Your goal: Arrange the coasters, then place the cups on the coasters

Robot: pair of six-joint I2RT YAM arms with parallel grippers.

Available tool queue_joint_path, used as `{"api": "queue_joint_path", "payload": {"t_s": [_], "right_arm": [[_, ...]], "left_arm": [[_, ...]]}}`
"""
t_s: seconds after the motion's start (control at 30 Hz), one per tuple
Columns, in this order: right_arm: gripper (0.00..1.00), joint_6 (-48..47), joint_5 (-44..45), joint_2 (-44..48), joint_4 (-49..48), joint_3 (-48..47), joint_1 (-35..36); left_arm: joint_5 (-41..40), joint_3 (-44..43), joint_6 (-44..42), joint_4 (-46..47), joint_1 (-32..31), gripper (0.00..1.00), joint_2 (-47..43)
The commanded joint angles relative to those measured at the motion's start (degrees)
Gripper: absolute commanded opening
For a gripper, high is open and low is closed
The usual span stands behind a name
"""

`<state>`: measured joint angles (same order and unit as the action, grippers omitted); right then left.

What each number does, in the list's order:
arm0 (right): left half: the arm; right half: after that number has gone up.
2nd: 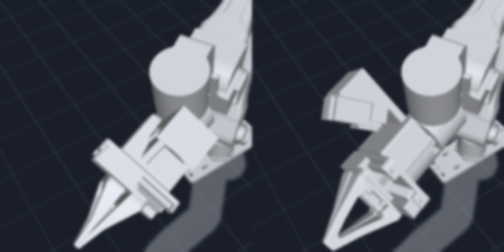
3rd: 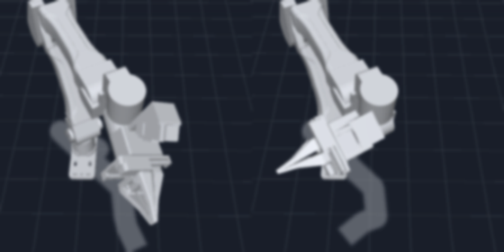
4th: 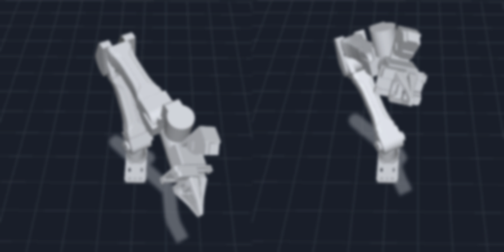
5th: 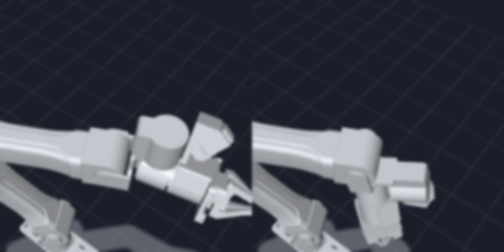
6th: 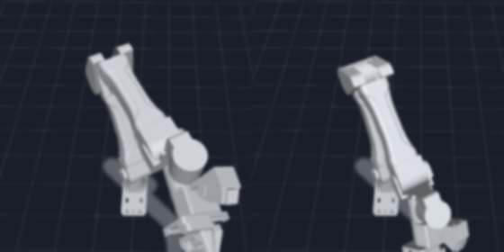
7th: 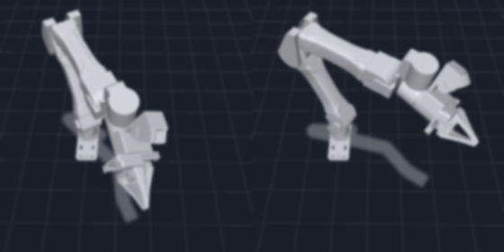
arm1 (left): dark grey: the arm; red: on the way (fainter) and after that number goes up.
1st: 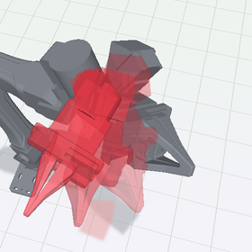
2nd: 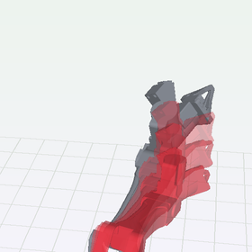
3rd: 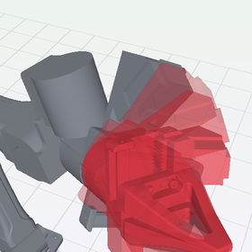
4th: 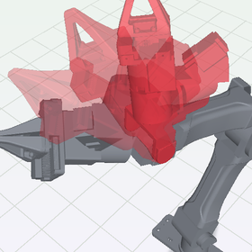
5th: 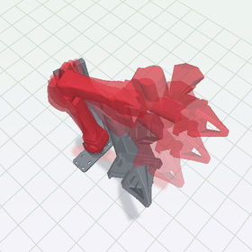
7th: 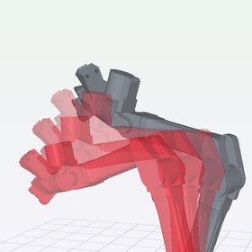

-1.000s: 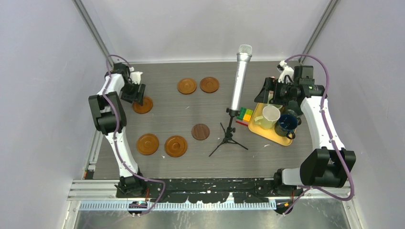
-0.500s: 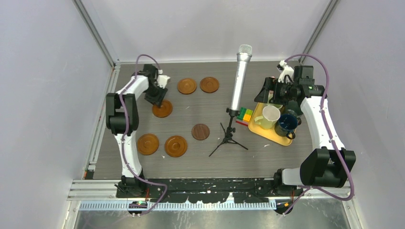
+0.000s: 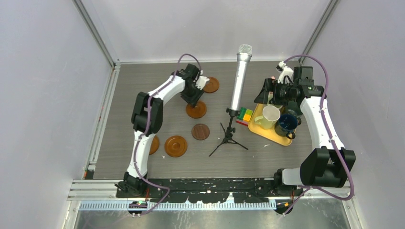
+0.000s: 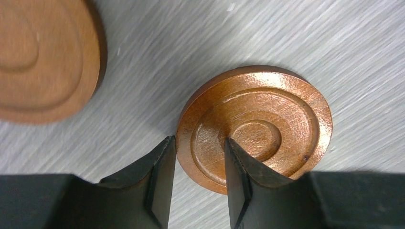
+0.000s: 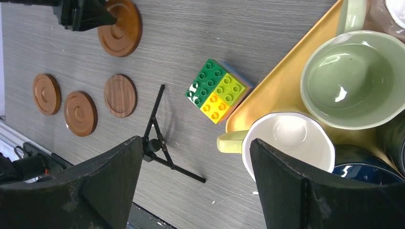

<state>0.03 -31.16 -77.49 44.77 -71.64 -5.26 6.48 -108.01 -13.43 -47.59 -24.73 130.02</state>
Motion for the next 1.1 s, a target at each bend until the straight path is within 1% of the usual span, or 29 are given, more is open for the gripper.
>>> {"api": "queue_joint_path", "payload": {"t_s": [0.0,0.1,0.2,0.27,0.4,0.47,0.57,0.63,0.7,0.97,1.07], "right_arm": [[0.87,-0.92,-0.57,1.28,-1.71,0.01,-0.24],[0.86,-1.05,-0.53,1.54,-1.66,0.16,-0.43],[0.86,-1.01,-0.46,1.84,-1.69,0.20,-0.70],[0.86,-1.04,-0.53,2.14,-1.71,0.34,-0.80],[0.86,-0.89,-1.03,2.42,-2.19,0.85,-0.90],[0.86,-0.68,-1.46,2.59,-2.41,0.92,-0.90],[0.86,-0.69,-1.95,2.61,-2.41,0.98,-0.90],[0.86,-0.54,-2.39,2.46,-2.49,1.02,-0.94],[0.86,-0.31,-2.74,2.15,-2.67,0.82,-0.90],[0.86,-0.18,-2.52,1.89,-2.67,0.63,-0.90],[0.86,-0.31,-2.34,1.92,-2.68,0.79,-0.90]], "left_arm": [[-0.69,-9.03,3.76,-2.45,-1.83,0.35,4.67],[-1.14,-14.47,4.11,-4.39,-3.20,0.34,8.03],[-0.80,-15.70,3.77,-5.52,-3.65,0.34,8.89],[-1.19,-13.01,2.58,-5.43,-3.56,0.33,7.46],[-2.19,-1.94,-0.16,-2.18,-2.29,0.33,1.09],[-2.38,3.45,-1.00,-0.87,-0.31,0.32,-2.11],[-2.33,7.60,-1.88,0.33,3.35,0.32,-4.86],[-1.03,8.76,-2.02,0.37,5.47,0.32,-5.77],[-0.54,9.06,-2.10,0.21,6.25,0.32,-6.07],[1.41,6.39,0.10,0.44,6.14,0.33,-3.98],[1.77,6.05,0.33,0.30,5.20,0.33,-3.26]]}}
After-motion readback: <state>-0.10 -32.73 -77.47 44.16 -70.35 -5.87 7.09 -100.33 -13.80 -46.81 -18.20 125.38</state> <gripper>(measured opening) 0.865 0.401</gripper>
